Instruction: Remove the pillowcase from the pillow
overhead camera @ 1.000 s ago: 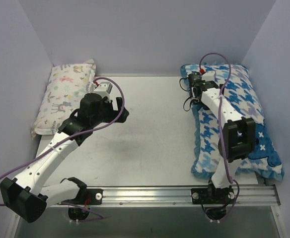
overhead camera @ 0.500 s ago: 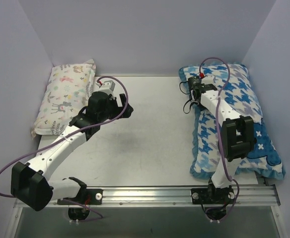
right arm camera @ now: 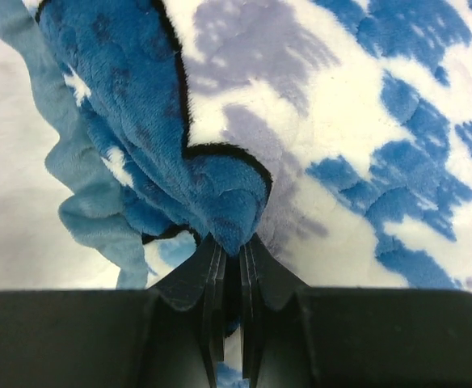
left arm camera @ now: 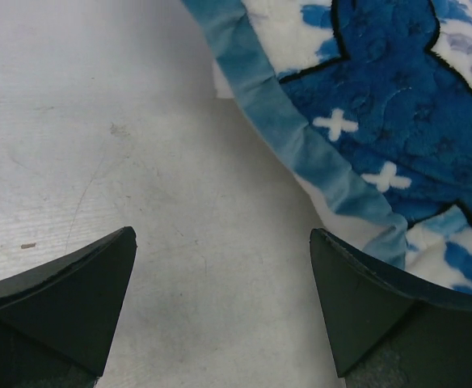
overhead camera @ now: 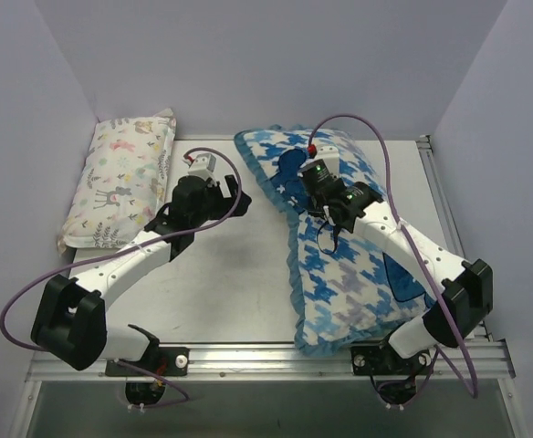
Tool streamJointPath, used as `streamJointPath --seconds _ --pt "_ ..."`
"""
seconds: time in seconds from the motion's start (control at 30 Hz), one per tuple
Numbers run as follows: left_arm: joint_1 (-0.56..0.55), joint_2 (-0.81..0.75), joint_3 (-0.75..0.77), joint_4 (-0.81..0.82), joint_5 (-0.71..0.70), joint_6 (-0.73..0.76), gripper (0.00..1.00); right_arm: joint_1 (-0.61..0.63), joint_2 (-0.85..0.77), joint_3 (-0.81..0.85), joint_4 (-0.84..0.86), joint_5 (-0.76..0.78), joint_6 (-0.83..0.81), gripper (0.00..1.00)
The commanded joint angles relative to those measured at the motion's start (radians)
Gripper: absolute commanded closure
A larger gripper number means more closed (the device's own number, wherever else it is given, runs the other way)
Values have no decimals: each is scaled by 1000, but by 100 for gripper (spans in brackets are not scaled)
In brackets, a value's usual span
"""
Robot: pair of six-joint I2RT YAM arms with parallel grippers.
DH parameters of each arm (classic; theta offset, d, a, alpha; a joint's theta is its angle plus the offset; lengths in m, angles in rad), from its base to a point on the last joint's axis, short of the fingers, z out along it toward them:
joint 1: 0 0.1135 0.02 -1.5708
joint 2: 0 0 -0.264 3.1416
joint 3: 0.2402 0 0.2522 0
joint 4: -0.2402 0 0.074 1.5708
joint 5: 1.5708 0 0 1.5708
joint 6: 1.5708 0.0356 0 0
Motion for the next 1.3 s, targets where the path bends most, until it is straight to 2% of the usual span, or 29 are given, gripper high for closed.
streamJointPath --seconds 0.0,0.37,0.63,0.9,1.2,1.23,1.27 --pt "24 21 -53 218 17 -7 3 45 -73 -16 34 -68 43 100" --pt "30 122 -156 508 46 -55 3 133 -104 -16 53 -175 78 100" --pt "29 212 -161 602 24 -93 3 147 -118 -5 51 -201 77 100" --pt "29 234 -233 720 -71 -181 2 149 -121 32 38 -229 66 100" --pt "29 235 -232 735 -126 -216 20 149 -142 53 28 -238 62 100" --pt "29 237 -222 740 -126 -217 23 149 -143 61 24 -238 59 100" --pt "29 239 -215 740 -122 -218 31 149 -141 66 22 -238 57 100"
